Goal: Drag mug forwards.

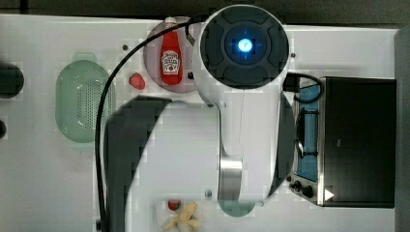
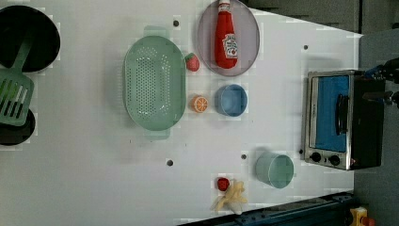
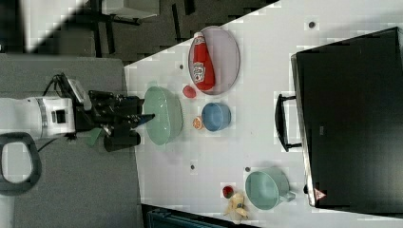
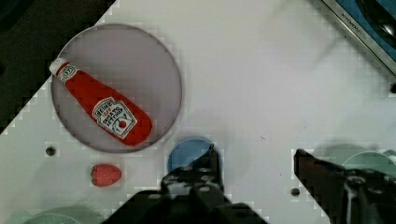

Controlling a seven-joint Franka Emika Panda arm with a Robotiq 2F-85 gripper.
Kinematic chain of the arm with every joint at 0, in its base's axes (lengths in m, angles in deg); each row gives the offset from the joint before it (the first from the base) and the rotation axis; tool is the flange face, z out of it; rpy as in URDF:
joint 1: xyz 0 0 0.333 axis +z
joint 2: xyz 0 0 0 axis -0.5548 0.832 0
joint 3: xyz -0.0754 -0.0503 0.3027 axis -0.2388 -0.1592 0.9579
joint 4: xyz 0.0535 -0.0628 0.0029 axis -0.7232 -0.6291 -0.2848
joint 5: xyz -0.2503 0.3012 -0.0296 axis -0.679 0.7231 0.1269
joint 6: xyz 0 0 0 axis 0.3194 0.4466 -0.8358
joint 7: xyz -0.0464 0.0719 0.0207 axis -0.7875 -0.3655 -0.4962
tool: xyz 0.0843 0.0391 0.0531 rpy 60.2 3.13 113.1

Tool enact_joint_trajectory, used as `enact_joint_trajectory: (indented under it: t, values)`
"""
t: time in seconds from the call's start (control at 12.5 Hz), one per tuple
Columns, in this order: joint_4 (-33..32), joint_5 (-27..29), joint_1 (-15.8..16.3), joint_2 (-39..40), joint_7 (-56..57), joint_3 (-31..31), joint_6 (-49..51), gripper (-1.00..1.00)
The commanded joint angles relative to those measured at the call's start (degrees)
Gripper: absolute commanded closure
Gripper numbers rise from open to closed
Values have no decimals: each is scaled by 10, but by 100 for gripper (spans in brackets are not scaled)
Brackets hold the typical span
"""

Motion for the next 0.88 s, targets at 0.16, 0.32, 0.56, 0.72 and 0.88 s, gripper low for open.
enact_joint_trajectory:
  t: [0.16,0.32,0.56,0.72,0.88]
  values:
    - [-152,-4,-4,-257,-6,-16,96,-82]
    - [-168,-4,-6,-253,-6,-21,93,-100]
    - [-212,-4,-11,-234,-8,-36,68,-100]
    - [-245,-4,-16,-214,-8,-50,30,-100]
    - [-281,-4,-22,-187,-14,-65,-38,-100]
